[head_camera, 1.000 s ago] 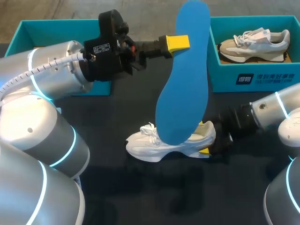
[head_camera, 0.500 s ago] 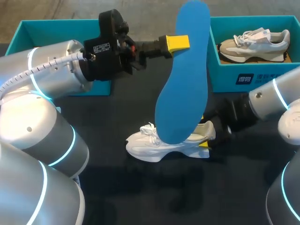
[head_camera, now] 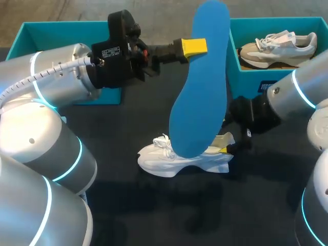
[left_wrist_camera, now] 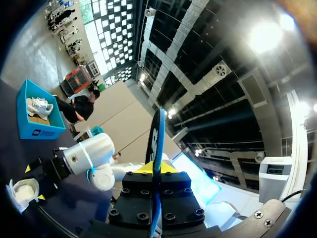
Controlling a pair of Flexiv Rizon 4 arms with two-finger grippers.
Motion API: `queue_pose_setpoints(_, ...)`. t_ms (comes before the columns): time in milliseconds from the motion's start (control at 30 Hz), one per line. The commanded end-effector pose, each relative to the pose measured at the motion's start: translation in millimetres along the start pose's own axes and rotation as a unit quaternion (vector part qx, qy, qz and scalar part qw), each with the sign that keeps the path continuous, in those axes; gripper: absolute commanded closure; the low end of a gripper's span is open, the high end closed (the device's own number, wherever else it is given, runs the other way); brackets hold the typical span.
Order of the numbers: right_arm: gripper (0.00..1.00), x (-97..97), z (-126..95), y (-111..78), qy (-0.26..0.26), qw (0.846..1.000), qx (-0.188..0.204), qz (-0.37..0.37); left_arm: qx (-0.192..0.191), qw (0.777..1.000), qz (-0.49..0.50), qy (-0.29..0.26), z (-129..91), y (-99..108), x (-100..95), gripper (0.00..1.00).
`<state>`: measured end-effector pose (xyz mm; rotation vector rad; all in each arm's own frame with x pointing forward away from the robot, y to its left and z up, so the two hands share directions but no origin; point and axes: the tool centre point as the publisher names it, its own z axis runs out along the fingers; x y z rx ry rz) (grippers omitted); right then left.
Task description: Take the shoe out of the shoebox, open the shoe tongue, remove and reinsert the insole, then place the shoe into the shoebox
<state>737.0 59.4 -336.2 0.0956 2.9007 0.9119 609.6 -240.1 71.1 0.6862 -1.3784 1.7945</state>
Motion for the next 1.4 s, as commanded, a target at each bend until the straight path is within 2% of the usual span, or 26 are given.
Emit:
queue_pose_setpoints(33, 0.00, -0.9, -4.8, 8.6, 0.005, 0.992, 0.125, 0.010, 0.060, 0.998, 0.000, -0.001, 1.0, 5.6, 6.2, 1.00)
queue_pose_setpoints(133, 0.00, -1.3, -7.4, 12.1, 0.001, 0.985, 0.172, 0.018, 0.060, 0.998, 0.000, -0.001, 1.0, 5.6, 6.2, 1.00)
queue_pose_setpoints(500, 0.00, -0.6, -14.7, 21.4, -0.004, 0.969, 0.246, 0.007, 0.060, 0.998, 0.000, -0.001, 1.0, 5.6, 6.2, 1.00)
queue_pose_setpoints(800, 0.00, 6.7, -14.6, 23.1, 0.016, 0.966, 0.256, -0.016, 0.060, 0.998, 0.000, -0.001, 1.0, 5.6, 6.2, 1.00)
queue_pose_setpoints(1400, 0.00, 11.8, -17.5, 19.9, 0.026, 0.967, 0.255, -0.009, 0.060, 0.998, 0.000, -0.001, 1.0, 5.6, 6.2, 1.00)
